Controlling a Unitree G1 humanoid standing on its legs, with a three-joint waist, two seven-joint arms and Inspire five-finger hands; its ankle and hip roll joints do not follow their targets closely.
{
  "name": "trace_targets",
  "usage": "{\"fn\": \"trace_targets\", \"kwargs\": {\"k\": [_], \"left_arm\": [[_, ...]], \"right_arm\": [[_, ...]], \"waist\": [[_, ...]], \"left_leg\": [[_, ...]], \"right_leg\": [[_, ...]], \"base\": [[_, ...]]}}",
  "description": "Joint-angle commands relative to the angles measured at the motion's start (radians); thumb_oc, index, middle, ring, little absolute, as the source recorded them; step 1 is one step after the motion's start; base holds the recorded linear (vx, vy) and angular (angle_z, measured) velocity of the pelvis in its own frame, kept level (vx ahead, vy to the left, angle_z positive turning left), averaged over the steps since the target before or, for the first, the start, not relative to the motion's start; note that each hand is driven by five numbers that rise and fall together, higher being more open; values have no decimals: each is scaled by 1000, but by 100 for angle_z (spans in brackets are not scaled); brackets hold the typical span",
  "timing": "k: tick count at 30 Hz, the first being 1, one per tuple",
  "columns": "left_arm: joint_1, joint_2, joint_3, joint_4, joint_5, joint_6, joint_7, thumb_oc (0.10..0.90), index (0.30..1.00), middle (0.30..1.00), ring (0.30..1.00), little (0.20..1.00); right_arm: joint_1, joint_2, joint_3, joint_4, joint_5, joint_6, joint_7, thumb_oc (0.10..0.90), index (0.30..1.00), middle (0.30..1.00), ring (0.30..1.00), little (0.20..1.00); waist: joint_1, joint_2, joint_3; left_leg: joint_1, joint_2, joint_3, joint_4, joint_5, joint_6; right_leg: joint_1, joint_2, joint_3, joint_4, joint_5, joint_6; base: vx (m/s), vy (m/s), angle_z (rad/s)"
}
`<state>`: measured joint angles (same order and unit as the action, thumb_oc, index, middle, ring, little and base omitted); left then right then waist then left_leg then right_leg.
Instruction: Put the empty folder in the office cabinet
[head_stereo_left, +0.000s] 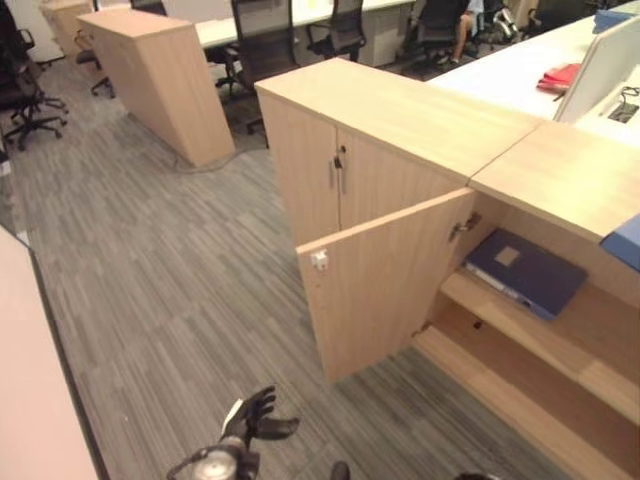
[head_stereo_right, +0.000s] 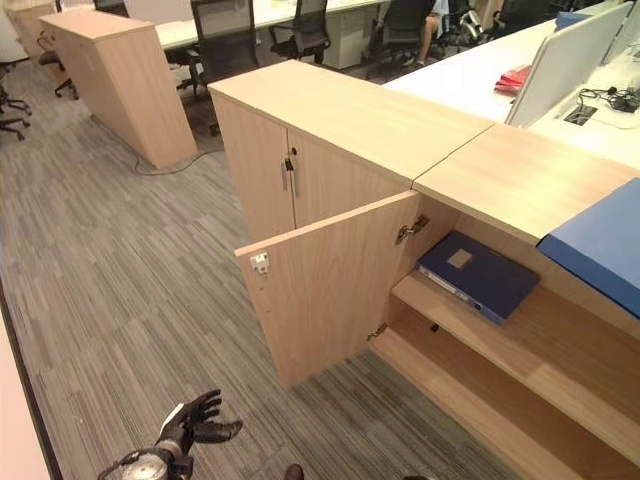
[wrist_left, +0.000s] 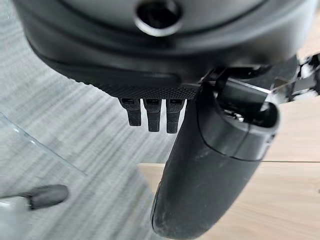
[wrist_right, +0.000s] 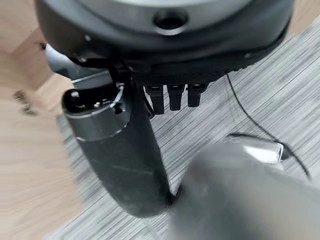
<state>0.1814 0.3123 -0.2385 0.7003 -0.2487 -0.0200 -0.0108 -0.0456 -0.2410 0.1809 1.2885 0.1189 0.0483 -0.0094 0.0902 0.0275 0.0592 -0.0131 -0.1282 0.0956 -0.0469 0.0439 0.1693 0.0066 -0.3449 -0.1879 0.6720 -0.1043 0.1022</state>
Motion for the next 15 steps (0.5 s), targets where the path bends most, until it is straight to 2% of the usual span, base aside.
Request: {"fn": "trace_targets", "kwargs": {"k": [1, 3, 4, 6, 8, 9, 10, 12, 13, 15], "left_arm": [[27, 37, 39, -110, 35, -20, -16, 800, 900, 900, 900, 900], [23, 41, 39, -114, 13, -19, -12, 800, 900, 900, 900, 900], [19, 42, 41, -123, 6, -19, -11, 800, 900, 900, 900, 900], [13, 45, 41, -140, 4, -21, -5, 800, 900, 900, 900, 900], [2, 45, 33, -144, 7, -25, 0, 800, 900, 900, 900, 900], [-4, 44, 38, -149, 9, -30, 7, 800, 900, 900, 900, 900], [-4, 44, 38, -149, 9, -30, 7, 800, 900, 900, 900, 900], [-13, 43, 40, -147, 11, -33, 13, 800, 900, 900, 900, 900], [-20, 46, 45, -143, 14, -37, 20, 800, 900, 900, 900, 900], [-20, 45, 46, -142, 21, -37, 22, 800, 900, 900, 900, 900]], "right_arm": [[-8, -62, 25, -4, -28, -10, -1, 800, 900, 900, 900, 900], [-34, -65, 37, -25, -28, -12, -1, 800, 900, 900, 900, 900], [-45, -66, 39, -33, -27, -12, -3, 800, 900, 900, 900, 900], [-67, -69, 42, -54, -21, -10, -7, 800, 900, 900, 900, 900], [-80, -71, 43, -69, -16, -7, -11, 800, 900, 900, 900, 900], [-86, -75, 41, -80, -15, -6, -12, 800, 900, 900, 900, 900], [-86, -75, 41, -80, -15, -5, -12, 800, 900, 900, 900, 900], [-89, -75, 36, -86, -12, -3, -13, 800, 900, 900, 900, 900], [-85, -70, 33, -86, -13, -2, -12, 800, 900, 900, 900, 900], [-80, -67, 33, -85, -14, -1, -9, 800, 900, 900, 900, 900]], "waist": [[30, -13, 3], [29, 2, 26], [29, 7, 40], [20, 12, 69], [11, 10, 87], [2, 5, 95], [3, 6, 96], [-3, -2, 103], [-7, -17, 106], [-7, -20, 102]], "left_leg": [[-40, 55, -39, 45, -75, -105], [-25, 78, -24, 43, -88, -110], [-21, 89, -17, 49, -96, -114], [0, 106, 8, 56, -110, -122], [24, 122, 23, 61, -126, -133], [39, 132, 34, 62, -138, -143], [40, 133, 34, 62, -138, -143], [51, 142, 40, 69, -152, -156], [62, 147, 48, 75, -161, -167], [76, 153, 52, 70, -169, -173]], "right_leg": [[44, -62, -109, -148, 201, 29], [-30, -28, -180, -176, 108, 16], [-60, -22, -204, -194, 91, 22], [-85, -27, -253, -288, 101, 41], [-87, -20, -271, -394, 135, 57], [-96, -28, -272, -472, 177, 77], [-94, -26, -273, -476, 180, 77], [-97, -39, -265, -545, 226, 96], [-90, -57, -266, -598, 277, 114], [-77, -58, -261, -633, 293, 123]], "base": [[196, 79, -60], [80, 36, -38], [40, -15, -30], [35, -70, -24], [90, -131, -24], [88, -127, -32], [73, -144, -40], [90, -179, -32], [105, -188, -23], [97, -165, -23]]}}
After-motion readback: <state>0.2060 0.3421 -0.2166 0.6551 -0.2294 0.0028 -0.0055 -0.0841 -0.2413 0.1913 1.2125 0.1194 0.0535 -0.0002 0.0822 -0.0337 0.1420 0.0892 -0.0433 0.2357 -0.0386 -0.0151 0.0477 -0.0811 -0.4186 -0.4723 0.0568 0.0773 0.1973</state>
